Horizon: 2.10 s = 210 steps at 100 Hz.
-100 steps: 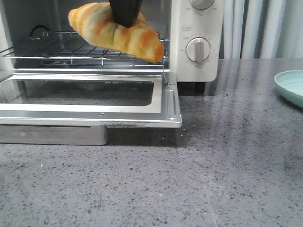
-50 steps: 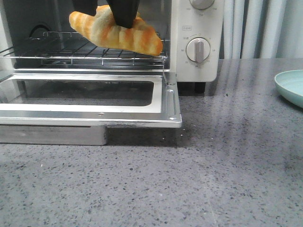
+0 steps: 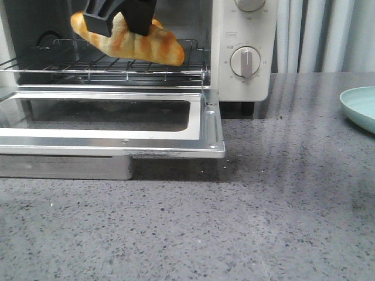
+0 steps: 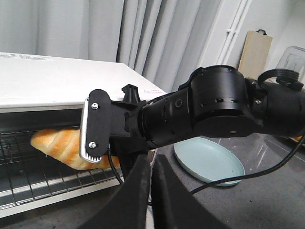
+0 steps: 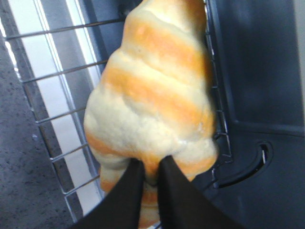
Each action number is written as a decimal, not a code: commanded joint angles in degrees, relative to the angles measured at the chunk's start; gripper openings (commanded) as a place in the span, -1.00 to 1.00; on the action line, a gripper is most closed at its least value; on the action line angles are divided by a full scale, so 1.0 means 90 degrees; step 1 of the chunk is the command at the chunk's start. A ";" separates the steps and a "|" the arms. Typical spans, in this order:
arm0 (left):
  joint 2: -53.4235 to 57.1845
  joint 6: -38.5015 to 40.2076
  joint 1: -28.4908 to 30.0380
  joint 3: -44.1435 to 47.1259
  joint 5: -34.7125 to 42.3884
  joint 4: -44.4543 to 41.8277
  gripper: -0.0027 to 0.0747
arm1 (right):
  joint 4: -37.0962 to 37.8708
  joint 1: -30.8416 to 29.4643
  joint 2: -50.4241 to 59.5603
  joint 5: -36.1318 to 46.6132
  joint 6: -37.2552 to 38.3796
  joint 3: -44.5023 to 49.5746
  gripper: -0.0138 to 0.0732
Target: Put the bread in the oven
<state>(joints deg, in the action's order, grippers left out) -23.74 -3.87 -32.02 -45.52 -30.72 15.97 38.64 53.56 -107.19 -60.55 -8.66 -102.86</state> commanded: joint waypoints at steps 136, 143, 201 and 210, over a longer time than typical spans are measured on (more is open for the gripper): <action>0.2851 0.0252 0.1911 0.2398 0.0841 -0.1159 -0.99 | 0.0402 0.1911 0.0424 -0.1586 0.0552 -0.1104 0.03; 0.2840 0.0391 0.2065 0.2624 0.0856 -0.0989 -0.99 | 0.0390 0.1944 0.0449 -0.1586 0.0587 -0.1104 0.03; 0.2840 0.0690 0.2592 0.4009 0.2844 -0.2066 -0.99 | 0.0349 0.1613 0.1184 -0.1586 0.0963 -0.0990 0.03; 0.2840 0.0690 0.2592 0.4042 0.2926 -0.2066 -0.99 | 0.0338 0.1359 0.1301 -0.1586 0.0963 -0.0773 0.03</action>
<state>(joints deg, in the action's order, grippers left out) 0.24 1.80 -8.78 -7.89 -10.65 -2.17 39.02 67.88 -99.20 -71.30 -0.86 -109.78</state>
